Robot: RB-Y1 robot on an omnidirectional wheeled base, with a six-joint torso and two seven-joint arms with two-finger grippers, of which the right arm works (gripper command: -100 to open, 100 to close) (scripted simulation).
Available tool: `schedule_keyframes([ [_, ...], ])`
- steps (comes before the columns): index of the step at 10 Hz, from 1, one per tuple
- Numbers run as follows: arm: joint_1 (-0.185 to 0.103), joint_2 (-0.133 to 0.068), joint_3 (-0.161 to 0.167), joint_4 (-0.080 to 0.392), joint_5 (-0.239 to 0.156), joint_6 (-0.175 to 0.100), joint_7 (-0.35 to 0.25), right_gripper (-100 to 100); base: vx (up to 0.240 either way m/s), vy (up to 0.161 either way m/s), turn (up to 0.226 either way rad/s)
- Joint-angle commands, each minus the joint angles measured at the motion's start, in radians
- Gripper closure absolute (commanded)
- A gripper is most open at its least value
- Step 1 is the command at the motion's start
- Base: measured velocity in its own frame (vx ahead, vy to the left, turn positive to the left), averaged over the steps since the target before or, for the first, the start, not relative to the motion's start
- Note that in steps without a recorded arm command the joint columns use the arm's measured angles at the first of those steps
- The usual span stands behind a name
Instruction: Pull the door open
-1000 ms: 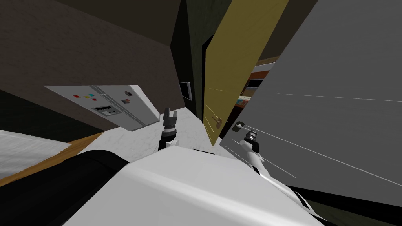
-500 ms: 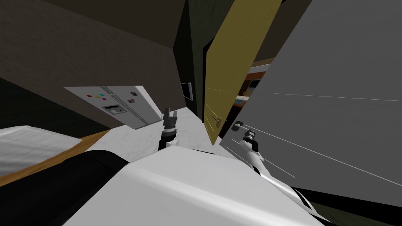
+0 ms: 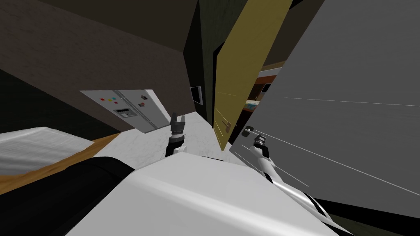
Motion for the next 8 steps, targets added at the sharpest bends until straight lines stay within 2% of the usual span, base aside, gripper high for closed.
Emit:
schedule_keyframes([
  [1,0.0,0.0,0.019,-0.005,0.007,0.003,-0.013,100,-0.126,0.009,0.041],
  [2,0.0,0.001,0.024,-0.007,0.009,0.003,-0.017,100,-0.203,-0.004,0.078],
  [4,-0.001,0.001,0.055,-0.016,0.02,0.007,-0.039,100,-0.24,-0.011,0.139],
  [5,-0.001,0.001,0.055,-0.016,0.02,0.007,-0.039,100,-0.171,0.003,0.04],
  [6,-0.001,0.002,0.076,-0.021,0.027,0.01,-0.053,100,-0.195,-0.028,0.084],
  [8,-0.001,0.002,0.076,-0.021,0.027,0.01,-0.053,100,-0.095,-0.021,0.033],
])
